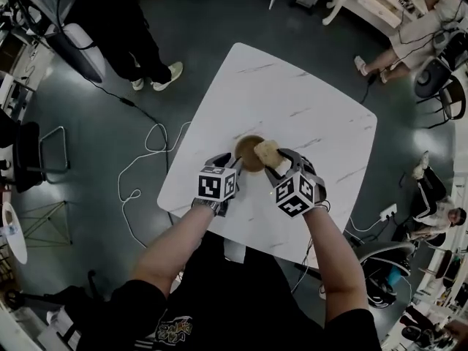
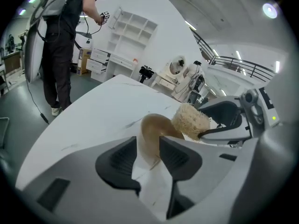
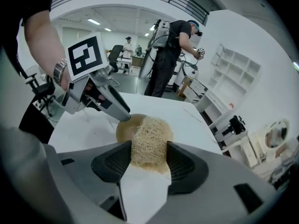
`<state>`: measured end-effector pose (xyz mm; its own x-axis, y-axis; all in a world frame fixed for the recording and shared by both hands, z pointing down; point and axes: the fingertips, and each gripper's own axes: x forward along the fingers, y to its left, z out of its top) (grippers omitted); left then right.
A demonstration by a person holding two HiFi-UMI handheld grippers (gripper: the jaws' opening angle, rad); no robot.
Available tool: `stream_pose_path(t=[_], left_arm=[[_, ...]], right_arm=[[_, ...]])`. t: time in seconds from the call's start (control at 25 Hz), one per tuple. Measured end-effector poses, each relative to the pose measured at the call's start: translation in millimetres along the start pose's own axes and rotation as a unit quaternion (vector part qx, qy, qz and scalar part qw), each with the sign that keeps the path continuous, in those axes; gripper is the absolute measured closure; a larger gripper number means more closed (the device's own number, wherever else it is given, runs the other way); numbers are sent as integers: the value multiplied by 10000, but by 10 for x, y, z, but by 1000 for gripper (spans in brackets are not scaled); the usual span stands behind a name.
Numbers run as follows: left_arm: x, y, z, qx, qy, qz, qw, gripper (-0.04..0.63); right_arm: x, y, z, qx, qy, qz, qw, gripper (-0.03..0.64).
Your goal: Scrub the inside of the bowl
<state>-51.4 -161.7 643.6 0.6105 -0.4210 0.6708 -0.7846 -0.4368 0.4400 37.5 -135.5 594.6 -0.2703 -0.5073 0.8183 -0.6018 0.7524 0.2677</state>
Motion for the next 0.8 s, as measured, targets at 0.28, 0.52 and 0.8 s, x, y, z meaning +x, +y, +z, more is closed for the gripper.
stream_pose_path(t=[0.28, 0.52, 0.8], left_arm=[[188, 48, -34, -61, 225, 124, 9997, 451], [290, 105, -15, 103, 345, 321, 9988, 525], [294, 66, 67, 625, 250, 476, 9966, 577]], right_arm=[[158, -44, 82, -551, 97, 223, 9982, 371], [215, -32, 56, -738, 167, 294, 9967, 371], [206, 103, 48, -1940, 331, 249, 9801, 371]])
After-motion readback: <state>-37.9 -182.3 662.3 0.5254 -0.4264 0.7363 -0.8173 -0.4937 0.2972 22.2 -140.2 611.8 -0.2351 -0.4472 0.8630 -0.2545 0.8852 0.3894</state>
